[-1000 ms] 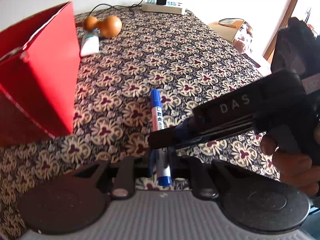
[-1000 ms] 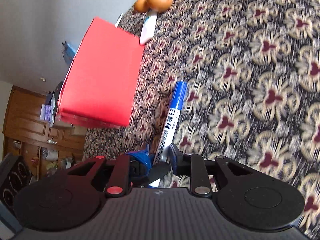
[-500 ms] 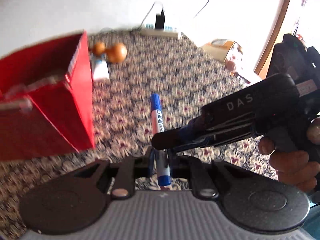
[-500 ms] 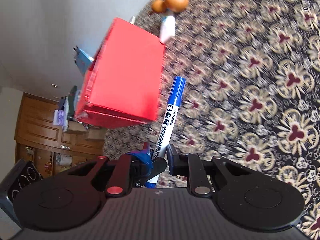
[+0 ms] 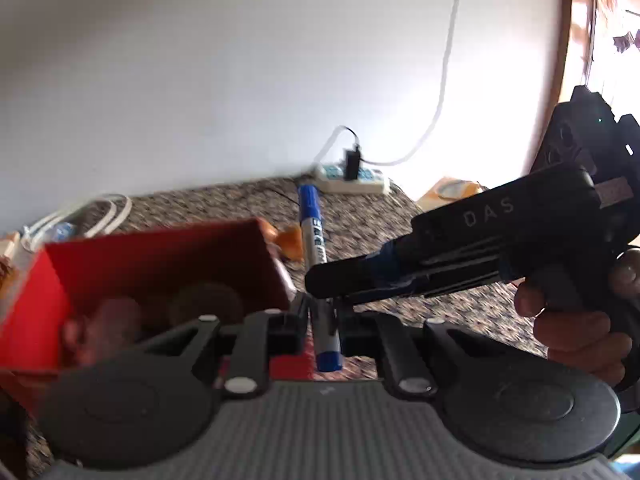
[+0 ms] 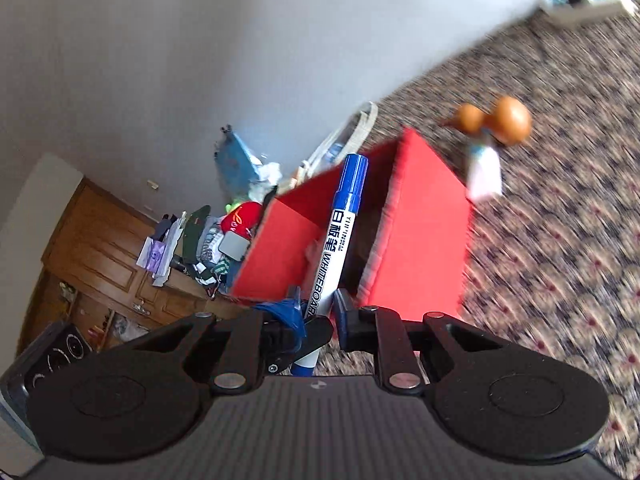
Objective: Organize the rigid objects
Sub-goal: 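Carry the marker over the red box with the right tool, then lower the marker into the red box and open the right tool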
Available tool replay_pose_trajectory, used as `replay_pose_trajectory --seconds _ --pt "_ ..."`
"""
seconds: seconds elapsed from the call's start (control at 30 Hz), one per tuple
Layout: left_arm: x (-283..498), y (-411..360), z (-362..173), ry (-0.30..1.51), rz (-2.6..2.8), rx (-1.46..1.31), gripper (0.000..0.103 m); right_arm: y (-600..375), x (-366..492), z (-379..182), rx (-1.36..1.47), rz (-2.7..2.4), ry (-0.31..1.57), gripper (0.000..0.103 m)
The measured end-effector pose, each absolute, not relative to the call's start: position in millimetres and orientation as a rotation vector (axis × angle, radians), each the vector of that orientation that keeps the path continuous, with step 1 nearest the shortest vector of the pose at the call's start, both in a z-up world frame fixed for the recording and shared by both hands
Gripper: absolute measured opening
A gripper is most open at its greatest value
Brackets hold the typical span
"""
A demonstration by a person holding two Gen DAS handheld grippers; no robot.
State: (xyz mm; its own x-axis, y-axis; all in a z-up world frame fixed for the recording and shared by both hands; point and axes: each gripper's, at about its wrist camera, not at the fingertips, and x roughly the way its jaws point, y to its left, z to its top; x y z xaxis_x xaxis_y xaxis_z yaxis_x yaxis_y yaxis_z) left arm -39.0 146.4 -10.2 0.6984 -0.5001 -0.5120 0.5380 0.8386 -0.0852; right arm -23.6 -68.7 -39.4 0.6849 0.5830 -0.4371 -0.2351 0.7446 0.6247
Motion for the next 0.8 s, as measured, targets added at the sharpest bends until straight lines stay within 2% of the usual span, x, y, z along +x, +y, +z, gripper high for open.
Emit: replay_pose_trajectory --seconds 0.23,0.8 --pt "1 193 -11 0.546 -0.512 0.065 0.010 -16 29 -37 0.445 0.503 0.659 0.000" --pt "70 250 -68 0.764 -0.468 0.007 0.010 57 95 -84 0.294 0.353 0.780 0.000"
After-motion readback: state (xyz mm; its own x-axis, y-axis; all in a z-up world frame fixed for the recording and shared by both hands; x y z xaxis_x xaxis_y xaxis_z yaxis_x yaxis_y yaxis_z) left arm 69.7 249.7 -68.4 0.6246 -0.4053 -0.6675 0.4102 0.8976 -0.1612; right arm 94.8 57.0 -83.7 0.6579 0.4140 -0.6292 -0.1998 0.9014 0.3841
